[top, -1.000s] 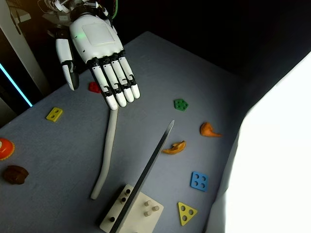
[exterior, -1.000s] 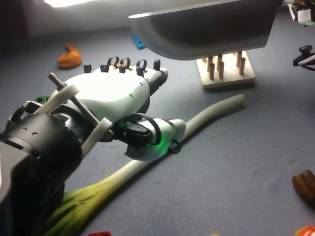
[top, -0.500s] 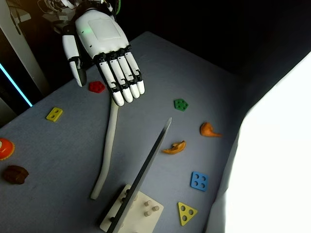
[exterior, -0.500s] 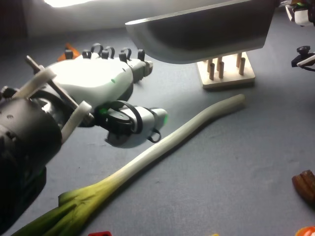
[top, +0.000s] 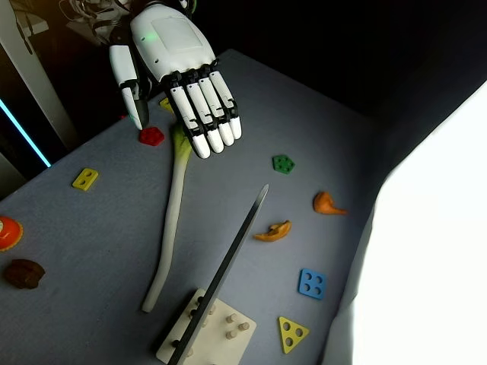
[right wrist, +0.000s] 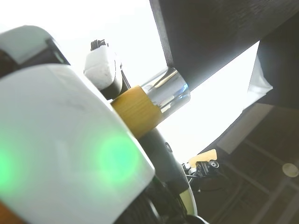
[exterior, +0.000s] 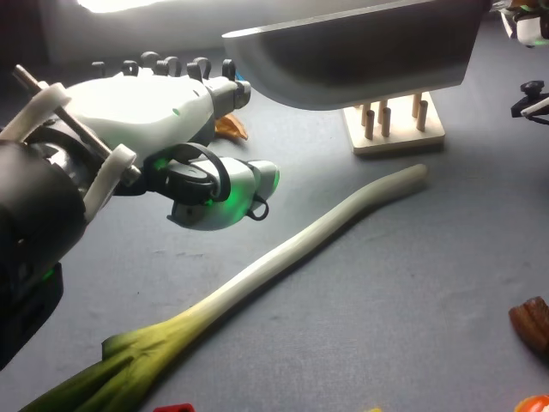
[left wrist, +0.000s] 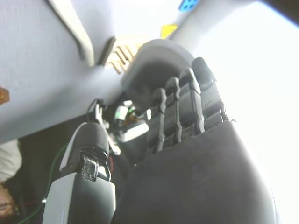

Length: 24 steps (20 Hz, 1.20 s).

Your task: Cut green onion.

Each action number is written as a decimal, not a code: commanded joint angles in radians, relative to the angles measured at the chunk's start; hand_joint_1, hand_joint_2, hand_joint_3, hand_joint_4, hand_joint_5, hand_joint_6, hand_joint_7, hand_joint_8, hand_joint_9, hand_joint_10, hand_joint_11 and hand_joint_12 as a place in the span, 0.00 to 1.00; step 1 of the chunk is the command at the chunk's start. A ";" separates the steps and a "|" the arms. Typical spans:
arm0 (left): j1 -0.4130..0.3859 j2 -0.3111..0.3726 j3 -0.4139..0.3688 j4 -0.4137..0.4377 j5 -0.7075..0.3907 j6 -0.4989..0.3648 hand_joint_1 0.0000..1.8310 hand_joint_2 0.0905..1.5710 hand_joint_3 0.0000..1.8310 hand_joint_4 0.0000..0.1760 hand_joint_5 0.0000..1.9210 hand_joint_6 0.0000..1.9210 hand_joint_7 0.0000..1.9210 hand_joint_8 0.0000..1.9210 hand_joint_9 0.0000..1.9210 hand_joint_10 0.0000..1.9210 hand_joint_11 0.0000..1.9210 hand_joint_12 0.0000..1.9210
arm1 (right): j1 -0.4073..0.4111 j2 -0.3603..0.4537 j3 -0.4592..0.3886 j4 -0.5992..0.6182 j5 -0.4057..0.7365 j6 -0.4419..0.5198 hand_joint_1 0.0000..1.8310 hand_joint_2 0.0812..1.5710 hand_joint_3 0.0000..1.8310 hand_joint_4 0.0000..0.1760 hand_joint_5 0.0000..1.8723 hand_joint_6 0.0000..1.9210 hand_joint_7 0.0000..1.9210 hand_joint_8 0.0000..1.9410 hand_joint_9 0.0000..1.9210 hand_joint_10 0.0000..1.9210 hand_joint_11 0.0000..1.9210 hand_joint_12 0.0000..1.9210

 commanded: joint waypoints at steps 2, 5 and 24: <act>-0.021 0.007 0.000 0.066 0.009 0.009 0.14 0.87 0.00 0.00 0.08 0.00 0.08 0.00 0.07 0.00 0.00 0.22 | 0.010 0.013 0.007 0.005 0.116 0.012 0.85 0.44 0.48 1.00 0.74 1.00 0.83 1.00 0.85 1.00 0.88 1.00; -0.043 0.008 0.000 0.042 0.001 0.064 0.12 0.87 0.00 0.00 0.07 0.00 0.08 0.00 0.07 0.00 0.00 0.21 | 0.013 0.016 0.007 -0.020 0.121 0.032 0.85 0.44 0.49 1.00 0.72 1.00 0.83 1.00 0.85 1.00 0.88 1.00; -0.063 0.010 0.016 0.038 -0.004 0.075 0.15 0.86 0.00 0.00 0.07 0.00 0.08 0.00 0.07 0.00 0.00 0.19 | -0.017 -0.077 0.083 0.063 0.095 0.025 0.86 0.44 0.49 1.00 0.78 1.00 0.83 1.00 0.85 1.00 0.89 1.00</act>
